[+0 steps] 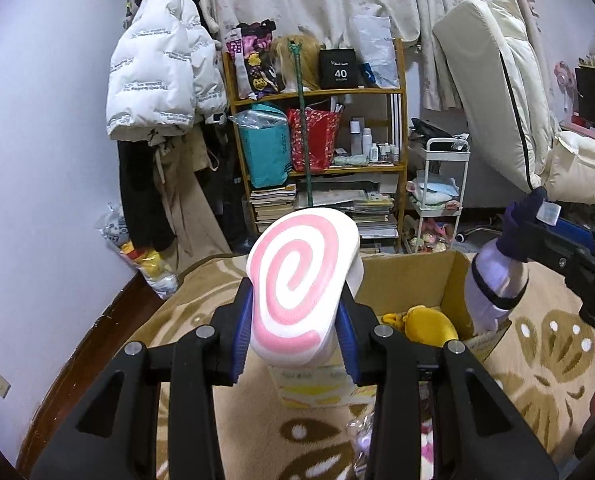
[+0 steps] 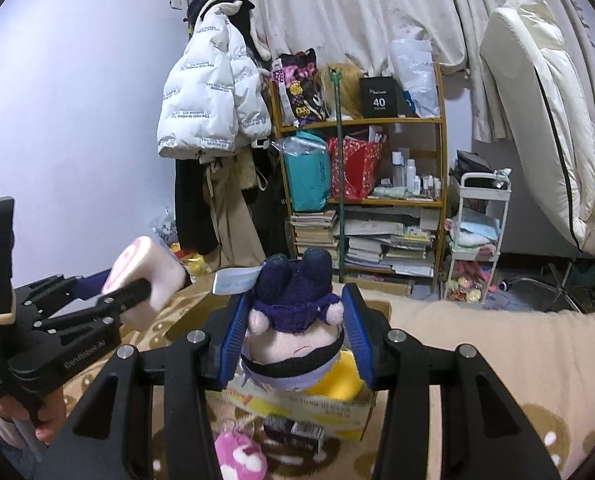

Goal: Organize soft objects
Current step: 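Lift both toys over the box and release them inside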

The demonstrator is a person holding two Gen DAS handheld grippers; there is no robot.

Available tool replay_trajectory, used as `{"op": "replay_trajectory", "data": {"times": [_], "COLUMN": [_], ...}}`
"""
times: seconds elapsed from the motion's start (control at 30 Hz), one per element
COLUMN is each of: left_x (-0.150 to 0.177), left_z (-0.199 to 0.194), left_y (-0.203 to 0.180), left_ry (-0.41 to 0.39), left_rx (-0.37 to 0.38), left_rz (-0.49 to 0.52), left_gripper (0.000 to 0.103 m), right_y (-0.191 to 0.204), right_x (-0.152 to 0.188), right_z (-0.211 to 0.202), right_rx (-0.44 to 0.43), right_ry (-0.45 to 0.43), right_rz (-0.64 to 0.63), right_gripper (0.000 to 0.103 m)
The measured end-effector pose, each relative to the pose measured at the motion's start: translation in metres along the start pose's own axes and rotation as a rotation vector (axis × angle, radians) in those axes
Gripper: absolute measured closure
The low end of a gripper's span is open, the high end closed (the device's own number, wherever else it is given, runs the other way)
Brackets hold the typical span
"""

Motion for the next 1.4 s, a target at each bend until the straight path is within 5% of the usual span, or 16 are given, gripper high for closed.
{"op": "replay_trajectory", "data": {"times": [0.43, 0.97, 1.4], "left_x": [0.037, 0.049, 0.053], "left_z": [0.057, 0.075, 0.071], "left_y": [-0.030, -0.029, -0.030], "left_ry": [0.108, 0.173, 0.171], "left_rx": [-0.031, 0.031, 0.017], "left_rz": [0.142, 0.103, 0.127], "left_gripper": [0.066, 0.057, 0.033], "right_y": [-0.009, -0.013, -0.018], "right_x": [0.038, 0.061, 0.069], "right_z": [0.046, 0.057, 0.061], "right_rx": [0.023, 0.023, 0.015], "right_ry": [0.070, 0.143, 0.173], "right_rz": [-0.043, -0.036, -0.003], "right_gripper": [0.052, 0.045, 0.033]}}
Point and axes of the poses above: each gripper's, at about its wrist camera, not at the fingertips, and z roughly the way its jaws point, y to its left, x to its underside, the point moved 10 cm from there along z, roughly the way its jaws point, and after that the axes turned 1 degree about z, right-handed, at the moved point
